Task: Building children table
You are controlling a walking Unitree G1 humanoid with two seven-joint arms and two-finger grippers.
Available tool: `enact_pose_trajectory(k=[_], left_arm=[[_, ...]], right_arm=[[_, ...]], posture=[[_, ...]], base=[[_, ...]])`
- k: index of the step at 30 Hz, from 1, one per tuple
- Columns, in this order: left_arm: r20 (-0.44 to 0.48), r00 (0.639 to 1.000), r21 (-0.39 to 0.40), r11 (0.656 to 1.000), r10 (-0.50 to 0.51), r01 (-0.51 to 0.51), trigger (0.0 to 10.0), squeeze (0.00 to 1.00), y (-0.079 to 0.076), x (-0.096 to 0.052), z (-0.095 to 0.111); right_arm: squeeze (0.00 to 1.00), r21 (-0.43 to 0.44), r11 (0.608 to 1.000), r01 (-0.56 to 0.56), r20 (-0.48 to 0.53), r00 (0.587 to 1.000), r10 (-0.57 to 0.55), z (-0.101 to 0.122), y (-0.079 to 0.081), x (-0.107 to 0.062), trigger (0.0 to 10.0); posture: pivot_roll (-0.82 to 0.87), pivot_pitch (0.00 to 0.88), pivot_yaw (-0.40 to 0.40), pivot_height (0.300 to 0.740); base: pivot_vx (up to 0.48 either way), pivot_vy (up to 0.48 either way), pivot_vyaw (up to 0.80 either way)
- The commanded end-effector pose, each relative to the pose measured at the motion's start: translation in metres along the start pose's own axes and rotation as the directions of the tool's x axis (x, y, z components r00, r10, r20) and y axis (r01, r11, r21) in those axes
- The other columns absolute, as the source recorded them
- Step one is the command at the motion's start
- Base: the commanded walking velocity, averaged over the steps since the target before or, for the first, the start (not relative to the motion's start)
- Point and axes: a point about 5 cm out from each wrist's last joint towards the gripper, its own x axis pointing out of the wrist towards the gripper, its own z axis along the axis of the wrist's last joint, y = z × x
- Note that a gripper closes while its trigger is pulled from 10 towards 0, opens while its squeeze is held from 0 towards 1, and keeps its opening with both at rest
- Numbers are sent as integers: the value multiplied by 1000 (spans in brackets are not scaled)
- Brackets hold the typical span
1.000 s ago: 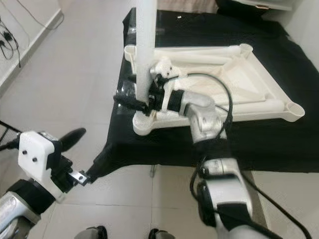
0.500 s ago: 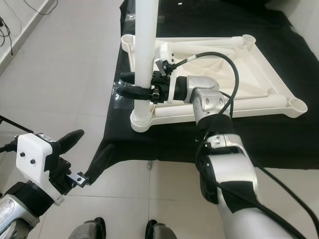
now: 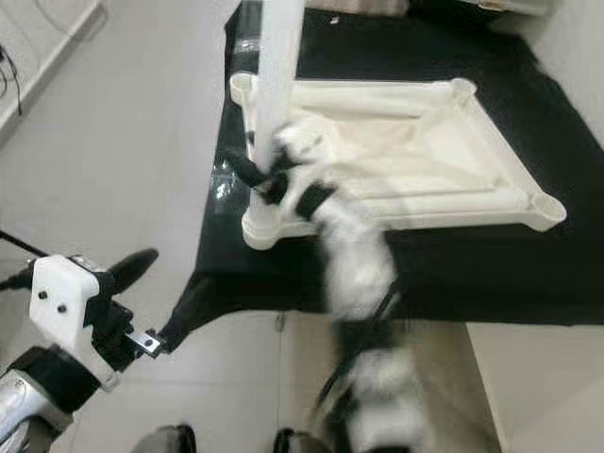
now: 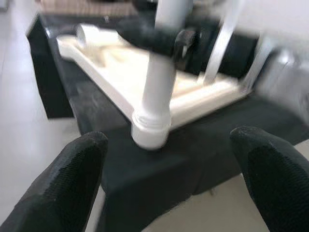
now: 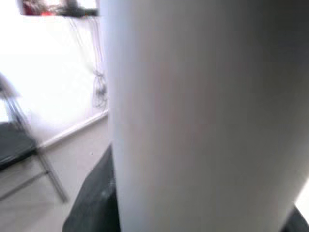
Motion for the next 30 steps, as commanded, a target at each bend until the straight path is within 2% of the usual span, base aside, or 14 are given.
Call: enact_pose_trajectory(k=[1, 2, 6, 8, 9, 12, 13, 16, 21, 22, 23, 25, 27, 30], left_arm=[[-22, 1000, -9, 1000, -11, 11, 10000, 0, -2, -2, -3], [-20, 1000, -8, 1000, -17, 17, 10000, 0, -3, -1, -2], [-15, 1000, -9, 1000, -19, 19, 10000, 0, -3, 0, -2], [-8, 1000, 0, 1000, -14, 14, 10000, 0, -2, 1, 0], [-6, 1000, 4, 1000, -11, 11, 10000, 0, -1, 1, 1], [-6, 1000, 7, 1000, -9, 9, 10000, 0, 0, 1, 1], [-8, 1000, 6, 1000, -12, 12, 10000, 0, -1, 1, 1], [-11, 1000, 3, 1000, -16, 16, 10000, 0, -2, 0, 0], [-6, 1000, -1, 1000, -13, 13, 10000, 0, -2, 0, 1], [-5, 1000, -2, 1000, -13, 13, 10000, 0, -2, 0, 1], [-5, 1000, -5, 1000, -13, 13, 10000, 0, -3, 0, 0], [-5, 1000, -5, 1000, -13, 13, 10000, 0, -3, 0, 0], [-8, 1000, -9, 1000, -13, 13, 10000, 0, -3, 0, 0], [-10, 1000, -11, 1000, -11, 11, 10000, 0, -4, -1, -1]], right_arm=[[0, -39, 994, 104, -350, 930, -111, -72, -4, -29, 0], [0, -1, 1000, 14, -334, 942, -14, -73, 11, -27, 0], [0, 18, 997, -70, -305, 950, 73, -70, 20, -19, 0], [0, 50, 989, -138, -263, 954, 146, -63, 28, 1, 0], [0, 62, 985, -160, -241, 955, 171, -58, 30, 6, 10000], [0, 129, 962, -242, -169, 950, 262, -47, 37, 11, 10000], [1000, 164, 947, -276, -139, 944, 299, -39, 42, 9, 10000], [1000, 186, 894, -408, -22, 907, 420, -17, 44, 11, 10000], [1000, 151, 814, -561, 76, 827, 556, 5, 26, 15, 10000], [827, 113, 753, -648, 73, 762, 644, 8, 21, 16, 10000], [0, 79, 692, -717, 47, 696, 716, 10, 15, 17, 10000], [0, 79, 692, -717, 47, 696, 716, 10, 15, 17, 10000], [0, 70, 599, -798, 21, 601, 799, 14, 6, 22, 10000], [0, 71, 576, -814, 30, 579, 815, 19, 4, 28, 10000]], posture=[[219, 222, -101, 740], [206, 203, -91, 740], [211, 205, -97, 740], [217, 205, -108, 740], [220, 210, -110, 740], [221, 214, -108, 740], [220, 220, -107, 740], [222, 227, -109, 740], [230, 241, -116, 740], [237, 251, -119, 740], [241, 256, -120, 740], [241, 256, -120, 740], [252, 268, -125, 740], [256, 269, -127, 740]], base=[[0, 0, 0], [0, 0, 0], [0, 0, 0], [0, 0, 0], [0, 0, 0], [0, 0, 0], [0, 0, 0], [0, 0, 0], [0, 0, 0], [0, 0, 0], [0, 0, 0], [0, 0, 0], [0, 0, 0], [0, 0, 0]])
